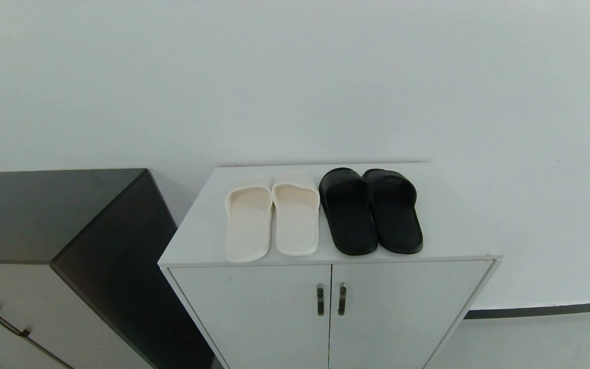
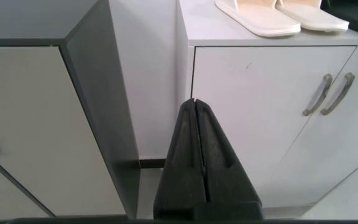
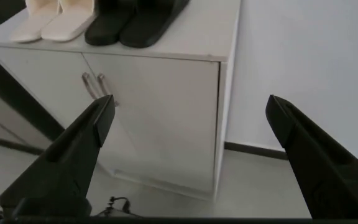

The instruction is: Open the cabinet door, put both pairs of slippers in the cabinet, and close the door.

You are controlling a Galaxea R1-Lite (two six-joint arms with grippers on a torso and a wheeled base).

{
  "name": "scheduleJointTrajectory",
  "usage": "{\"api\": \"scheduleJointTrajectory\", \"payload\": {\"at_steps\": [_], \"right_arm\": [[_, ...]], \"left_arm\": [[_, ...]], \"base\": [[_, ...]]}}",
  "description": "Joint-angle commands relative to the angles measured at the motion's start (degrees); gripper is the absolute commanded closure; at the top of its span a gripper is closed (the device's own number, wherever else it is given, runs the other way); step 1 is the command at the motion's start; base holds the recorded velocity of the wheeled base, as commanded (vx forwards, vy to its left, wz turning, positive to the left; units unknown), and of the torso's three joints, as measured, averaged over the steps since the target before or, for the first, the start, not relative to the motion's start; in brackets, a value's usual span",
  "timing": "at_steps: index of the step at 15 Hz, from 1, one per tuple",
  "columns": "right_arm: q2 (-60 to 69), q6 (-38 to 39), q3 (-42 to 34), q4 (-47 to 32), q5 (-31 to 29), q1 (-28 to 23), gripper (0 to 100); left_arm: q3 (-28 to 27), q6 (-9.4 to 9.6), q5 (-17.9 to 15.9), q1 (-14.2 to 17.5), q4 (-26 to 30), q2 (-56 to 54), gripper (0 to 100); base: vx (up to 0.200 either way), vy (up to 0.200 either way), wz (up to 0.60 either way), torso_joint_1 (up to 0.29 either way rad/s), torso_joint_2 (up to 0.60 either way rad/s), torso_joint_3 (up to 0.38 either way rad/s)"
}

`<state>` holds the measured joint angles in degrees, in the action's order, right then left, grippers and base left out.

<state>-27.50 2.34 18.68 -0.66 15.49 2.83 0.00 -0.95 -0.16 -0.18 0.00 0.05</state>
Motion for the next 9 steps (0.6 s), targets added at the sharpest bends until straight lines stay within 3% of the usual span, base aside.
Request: {"api": "scheduleJointTrajectory", "payload": {"at_steps": [1, 5, 9], "right_arm": [[-24.35, 4.95, 2.24, 13.75, -0.03, 10.79, 0], [-36.57, 12.95, 8.31, 20.70, -20.77, 32.24, 0], [-46.33, 13.83, 17.53, 20.87, -36.15, 43.40, 0]], "left_arm": [[0.00, -0.02, -0.02, 0.01, 0.00, 0.04, 100], [0.00, -0.02, -0.02, 0.01, 0.00, 0.04, 100], [0.00, -0.02, -0.02, 0.01, 0.00, 0.04, 100]], "base": [[0.000, 0.000, 0.00, 0.000, 0.00, 0.000], [0.000, 0.000, 0.00, 0.000, 0.00, 0.000], [0.000, 0.000, 0.00, 0.000, 0.00, 0.000]]}}
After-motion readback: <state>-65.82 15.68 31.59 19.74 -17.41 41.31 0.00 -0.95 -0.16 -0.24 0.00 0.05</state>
